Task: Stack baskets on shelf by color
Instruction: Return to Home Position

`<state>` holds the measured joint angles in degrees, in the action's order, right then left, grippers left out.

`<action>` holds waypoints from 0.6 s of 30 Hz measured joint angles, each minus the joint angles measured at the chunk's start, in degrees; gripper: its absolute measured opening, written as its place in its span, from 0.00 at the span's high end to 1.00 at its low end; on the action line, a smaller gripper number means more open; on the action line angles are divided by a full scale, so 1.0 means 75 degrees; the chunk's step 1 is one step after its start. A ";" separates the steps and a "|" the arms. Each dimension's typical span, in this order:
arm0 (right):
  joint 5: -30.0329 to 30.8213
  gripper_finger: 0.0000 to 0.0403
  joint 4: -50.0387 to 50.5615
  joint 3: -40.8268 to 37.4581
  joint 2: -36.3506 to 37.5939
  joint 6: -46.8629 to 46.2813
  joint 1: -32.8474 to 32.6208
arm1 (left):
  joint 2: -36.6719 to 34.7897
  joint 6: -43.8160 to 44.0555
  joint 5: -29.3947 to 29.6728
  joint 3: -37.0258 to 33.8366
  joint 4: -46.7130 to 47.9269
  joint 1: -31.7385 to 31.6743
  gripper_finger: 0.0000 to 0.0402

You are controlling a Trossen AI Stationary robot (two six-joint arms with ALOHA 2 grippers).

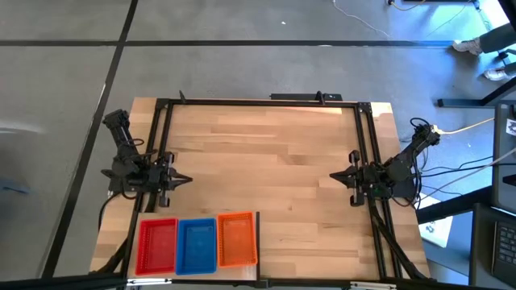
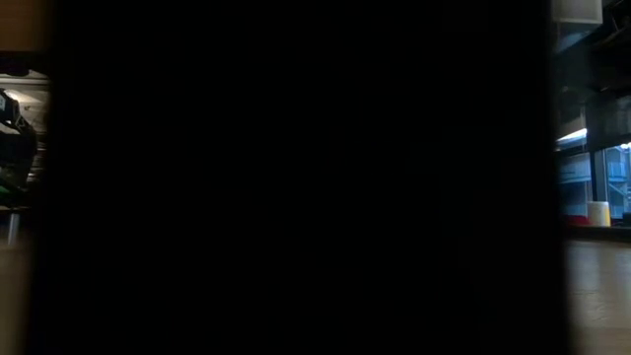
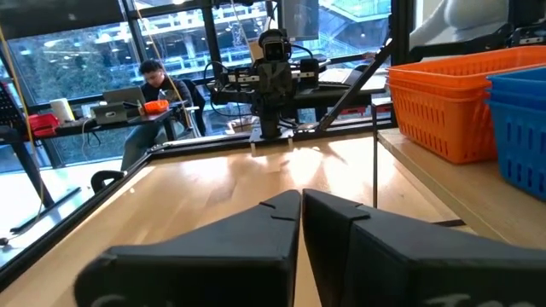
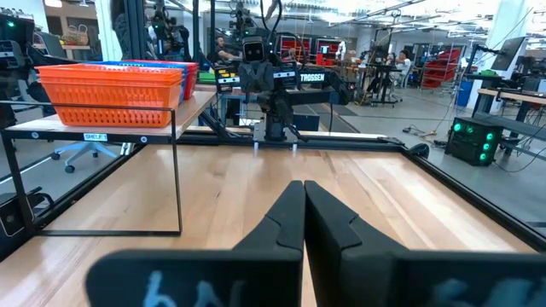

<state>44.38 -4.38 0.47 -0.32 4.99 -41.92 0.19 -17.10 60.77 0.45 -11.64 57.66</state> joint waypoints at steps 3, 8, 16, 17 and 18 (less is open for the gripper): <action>0.0000 1.00 0.0000 0.0000 0.0000 0.0000 -0.0002 | 0.0000 0.0000 0.0000 0.0000 0.0000 -0.0001 0.97; 0.0000 1.00 0.0000 0.0000 0.0000 0.0001 -0.0002 | 0.0000 0.0000 0.0000 0.0000 0.0000 0.0000 0.95; 0.0000 1.00 0.0000 0.0000 0.0000 0.0000 0.0000 | 0.0000 0.0000 0.0000 0.0000 0.0000 0.0001 0.95; 0.0000 1.00 0.0000 0.0001 0.0000 0.0001 0.0000 | 0.0000 0.0000 0.0000 0.0000 0.0000 0.0002 0.96; 0.0000 1.00 0.0000 0.0000 0.0000 0.0000 -0.0001 | 0.0000 0.0000 0.0000 0.0000 0.0000 0.0000 0.96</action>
<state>44.38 -4.38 0.47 -0.32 4.99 -41.93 0.19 -17.10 60.77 0.45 -11.64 57.66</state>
